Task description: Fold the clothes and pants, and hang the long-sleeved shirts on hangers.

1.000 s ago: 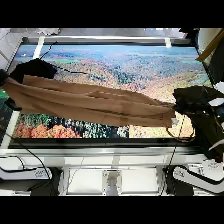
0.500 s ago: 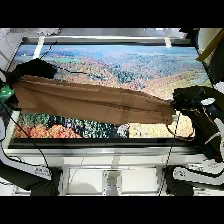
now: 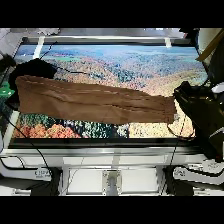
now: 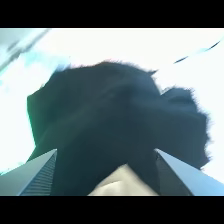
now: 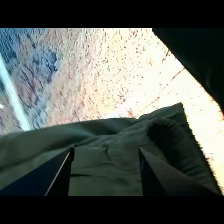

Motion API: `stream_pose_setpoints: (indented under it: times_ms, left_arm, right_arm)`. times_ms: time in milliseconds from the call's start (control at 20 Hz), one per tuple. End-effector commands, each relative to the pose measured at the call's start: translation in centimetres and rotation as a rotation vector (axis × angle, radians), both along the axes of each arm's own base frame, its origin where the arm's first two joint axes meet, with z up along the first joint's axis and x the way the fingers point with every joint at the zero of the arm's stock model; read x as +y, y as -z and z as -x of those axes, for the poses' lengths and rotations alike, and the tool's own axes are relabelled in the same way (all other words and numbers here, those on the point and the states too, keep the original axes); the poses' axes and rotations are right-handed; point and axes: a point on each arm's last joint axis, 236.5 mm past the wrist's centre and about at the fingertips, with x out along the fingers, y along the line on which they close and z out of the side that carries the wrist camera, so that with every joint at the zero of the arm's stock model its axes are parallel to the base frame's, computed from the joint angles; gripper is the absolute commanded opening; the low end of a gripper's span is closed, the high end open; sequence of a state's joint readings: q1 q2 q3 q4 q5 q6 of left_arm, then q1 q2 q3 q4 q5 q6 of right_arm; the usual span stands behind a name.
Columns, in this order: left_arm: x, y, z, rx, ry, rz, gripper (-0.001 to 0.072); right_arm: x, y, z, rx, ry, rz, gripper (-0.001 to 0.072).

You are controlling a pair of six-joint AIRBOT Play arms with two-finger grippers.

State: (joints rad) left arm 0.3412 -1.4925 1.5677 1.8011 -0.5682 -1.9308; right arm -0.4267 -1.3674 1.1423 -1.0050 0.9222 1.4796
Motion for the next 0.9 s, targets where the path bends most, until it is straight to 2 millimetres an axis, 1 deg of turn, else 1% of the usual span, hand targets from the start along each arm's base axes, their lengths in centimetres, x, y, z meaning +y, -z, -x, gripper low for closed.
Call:
stream_pose_setpoints:
  times_ms: [0, 50, 100, 150, 200, 250, 300, 350, 400, 450, 500, 550, 600, 700, 800, 850]
  left_arm:
    - [-6.6, -7.6, 1.7, -0.053, 0.160, -0.116, 0.0700]
    - [-9.9, -7.7, 1.9, -0.022, 0.244, -0.131, 0.0700]
    - [-13.5, -7.1, 1.9, 0.020, 0.334, -0.130, 0.0700]
    - [-17.8, -5.8, 2.0, 0.076, 0.440, -0.133, 0.0700]
    - [-21.5, -4.5, 2.2, 0.127, 0.528, -0.141, 0.0700]
    - [-25.6, -3.4, 2.3, 0.158, 0.612, -0.145, 0.0700]
    - [-29.6, -2.7, 2.4, 0.167, 0.694, -0.157, 0.0700]
    - [-33.0, -2.0, 2.6, 0.173, 0.761, -0.169, 0.0700]
    - [-36.2, -1.0, 3.0, 0.187, 0.823, -0.179, 0.0700]
    - [-38.9, 0.0, 3.5, 0.204, 0.877, -0.183, 0.0700]
    - [-41.3, 1.2, 3.9, 0.222, 0.923, -0.188, 0.0700]
    - [-43.5, 2.6, 4.3, 0.244, 0.978, -0.213, 0.0700]
    - [-45.6, 4.1, 4.6, 0.266, 1.034, -0.247, 0.0700]
    - [-48.7, 6.9, 5.0, 0.295, 1.107, -0.279, 0.0700]
    - [-51.1, 9.5, 5.5, 0.326, 1.151, -0.286, 0.0700]
    - [-51.8, 10.6, 5.8, 0.345, 1.165, -0.288, 0.0700]
  right_arm:
    - [-3.7, -2.3, 3.9, 0.174, -0.167, 0.220, 0.0451]
    - [-4.7, -2.6, 4.7, 0.209, -0.176, 0.258, 0.0452]
    - [-5.3, -2.6, 5.7, 0.256, -0.190, 0.285, 0.0451]
    - [-5.2, -2.2, 6.4, 0.283, -0.222, 0.294, 0.0453]
    - [-5.1, -1.6, 7.1, 0.313, -0.270, 0.289, 0.0454]
    - [-5.1, -0.9, 6.9, 0.307, -0.269, 0.255, 0.0461]
    - [-4.7, 0.0, 6.3, 0.288, -0.247, 0.168, 0.0497]
    - [-4.0, 0.8, 5.7, 0.263, -0.236, 0.056, 0.0527]
    - [-3.2, 1.5, 5.0, 0.224, -0.246, -0.065, 0.0532]
    - [-2.8, 2.2, 4.5, 0.192, -0.255, -0.152, 0.0535]
    - [-2.7, 3.1, 4.4, 0.184, -0.262, -0.219, 0.0651]
    - [-2.7, 4.5, 4.8, 0.212, -0.270, -0.256, 0.0714]
    - [-2.6, 5.9, 5.5, 0.252, -0.293, -0.275, 0.0714]
    - [-1.7, 8.2, 6.6, 0.304, -0.358, -0.316, 0.0713]
    - [-1.2, 9.5, 6.5, 0.310, -0.387, -0.326, 0.0713]
    - [-1.1, 10.1, 6.3, 0.305, -0.397, -0.314, 0.0712]
